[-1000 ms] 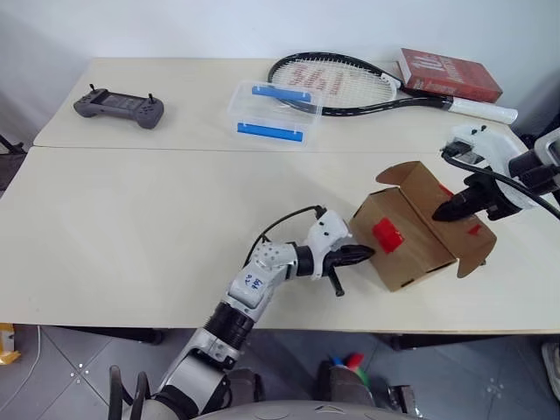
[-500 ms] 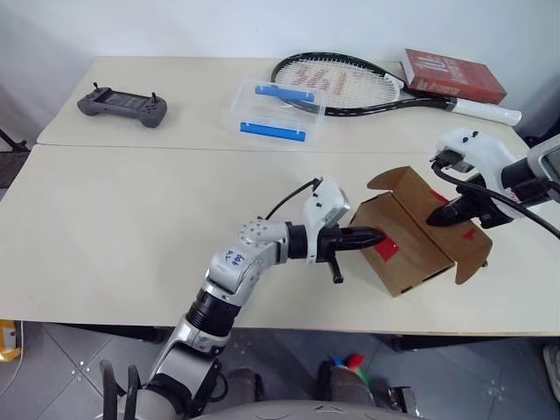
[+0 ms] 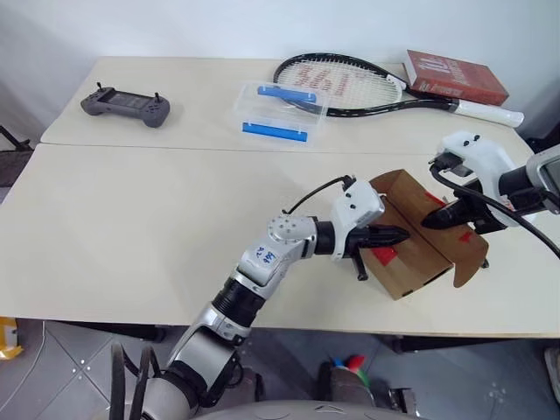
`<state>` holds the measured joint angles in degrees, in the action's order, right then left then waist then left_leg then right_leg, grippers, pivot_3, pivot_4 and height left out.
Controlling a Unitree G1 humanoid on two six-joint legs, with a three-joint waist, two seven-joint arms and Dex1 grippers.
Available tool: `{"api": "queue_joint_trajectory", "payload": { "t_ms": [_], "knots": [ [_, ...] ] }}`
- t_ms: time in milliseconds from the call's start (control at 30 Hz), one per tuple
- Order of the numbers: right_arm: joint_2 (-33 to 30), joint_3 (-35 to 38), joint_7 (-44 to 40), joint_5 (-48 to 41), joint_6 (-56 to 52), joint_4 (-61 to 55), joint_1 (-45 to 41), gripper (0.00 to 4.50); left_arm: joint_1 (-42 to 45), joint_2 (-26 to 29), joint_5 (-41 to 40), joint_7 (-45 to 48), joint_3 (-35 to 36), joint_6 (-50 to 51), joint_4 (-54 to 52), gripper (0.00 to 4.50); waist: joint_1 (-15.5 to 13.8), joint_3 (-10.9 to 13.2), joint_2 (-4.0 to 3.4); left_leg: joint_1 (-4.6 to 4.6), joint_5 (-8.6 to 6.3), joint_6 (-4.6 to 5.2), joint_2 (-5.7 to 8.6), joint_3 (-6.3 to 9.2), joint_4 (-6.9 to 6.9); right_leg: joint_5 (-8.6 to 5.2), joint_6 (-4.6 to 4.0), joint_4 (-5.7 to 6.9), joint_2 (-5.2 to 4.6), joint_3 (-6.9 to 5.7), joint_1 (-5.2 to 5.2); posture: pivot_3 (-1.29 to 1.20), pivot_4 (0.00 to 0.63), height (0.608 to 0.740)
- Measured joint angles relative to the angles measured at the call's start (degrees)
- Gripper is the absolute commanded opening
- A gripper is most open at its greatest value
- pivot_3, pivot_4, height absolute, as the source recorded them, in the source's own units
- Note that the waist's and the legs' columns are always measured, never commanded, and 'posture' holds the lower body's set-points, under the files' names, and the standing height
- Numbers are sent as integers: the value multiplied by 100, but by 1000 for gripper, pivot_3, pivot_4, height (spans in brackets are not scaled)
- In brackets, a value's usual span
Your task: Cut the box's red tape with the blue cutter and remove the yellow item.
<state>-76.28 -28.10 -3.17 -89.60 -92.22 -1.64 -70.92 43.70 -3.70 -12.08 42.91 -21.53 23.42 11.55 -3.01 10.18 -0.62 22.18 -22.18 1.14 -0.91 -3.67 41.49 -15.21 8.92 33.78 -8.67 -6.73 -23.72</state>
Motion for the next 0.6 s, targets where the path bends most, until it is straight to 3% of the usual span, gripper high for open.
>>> {"api": "queue_joint_trajectory", "payload": {
  "t_ms": [200,333,600],
  "knots": [
    [3,458,173,137,13,198,377,25,-134,247,110,42,-168,142,-363,0,-8,-10,17,-1,-1,4,-2,2,6,2,-3,-1,0,1,5,0,150,740],
    [-4,596,-134,992,40,572,504,25,-239,654,72,305,-205,390,-710,0,-5,-15,20,-4,-1,5,-2,2,10,2,-4,0,1,1,9,0,150,740],
    [138,643,-1466,2765,113,895,1169,25,-597,929,27,291,53,505,-863,0,8,-16,21,-3,3,14,-2,-2,50,11,-10,4,0,10,24,0,150,740]
  ]
}}
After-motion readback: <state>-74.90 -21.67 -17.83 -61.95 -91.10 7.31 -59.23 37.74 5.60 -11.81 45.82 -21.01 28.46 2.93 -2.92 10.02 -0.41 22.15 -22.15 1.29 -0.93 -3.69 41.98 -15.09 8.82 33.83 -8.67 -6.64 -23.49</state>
